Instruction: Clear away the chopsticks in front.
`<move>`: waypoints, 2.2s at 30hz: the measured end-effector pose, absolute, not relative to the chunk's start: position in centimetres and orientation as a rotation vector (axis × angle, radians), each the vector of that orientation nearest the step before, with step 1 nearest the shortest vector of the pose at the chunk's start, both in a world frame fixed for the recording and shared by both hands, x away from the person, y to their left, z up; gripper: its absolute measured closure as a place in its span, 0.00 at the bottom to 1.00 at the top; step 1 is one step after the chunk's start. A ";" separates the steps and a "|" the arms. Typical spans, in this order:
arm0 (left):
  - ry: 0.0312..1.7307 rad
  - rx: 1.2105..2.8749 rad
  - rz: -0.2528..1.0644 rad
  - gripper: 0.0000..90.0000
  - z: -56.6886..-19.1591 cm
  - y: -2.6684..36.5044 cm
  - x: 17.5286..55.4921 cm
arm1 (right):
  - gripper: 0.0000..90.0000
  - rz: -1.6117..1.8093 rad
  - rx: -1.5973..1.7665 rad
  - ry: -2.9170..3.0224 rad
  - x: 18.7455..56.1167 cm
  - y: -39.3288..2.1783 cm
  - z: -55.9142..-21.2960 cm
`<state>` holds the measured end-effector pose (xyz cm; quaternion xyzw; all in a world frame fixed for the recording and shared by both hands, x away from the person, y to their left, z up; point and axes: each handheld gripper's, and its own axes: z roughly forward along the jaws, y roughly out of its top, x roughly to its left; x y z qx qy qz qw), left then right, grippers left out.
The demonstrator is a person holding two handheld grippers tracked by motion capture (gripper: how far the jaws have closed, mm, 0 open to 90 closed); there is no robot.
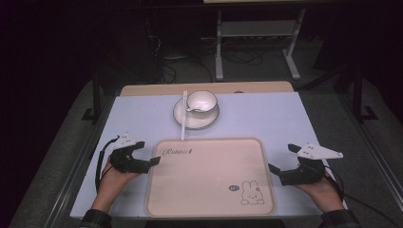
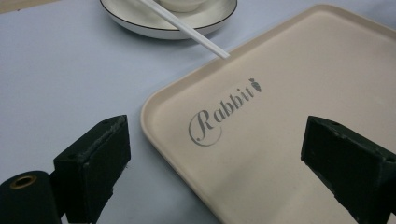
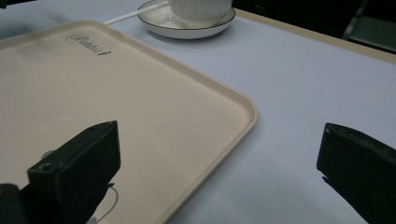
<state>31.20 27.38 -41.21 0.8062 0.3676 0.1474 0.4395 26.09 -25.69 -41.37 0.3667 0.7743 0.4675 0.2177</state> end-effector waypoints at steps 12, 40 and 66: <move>0.931 2.020 0.362 0.08 -40.4 25.4 34.2 | 0.00 1.308 1.023 2.128 26.1 -25.8 -41.3; 1.019 2.152 0.401 0.31 -40.2 19.1 44.6 | 0.00 1.324 1.020 2.120 26.3 -26.0 -41.3; 1.156 2.194 0.443 0.69 -42.7 16.6 48.8 | 0.05 1.344 1.011 2.114 26.2 -26.3 -41.1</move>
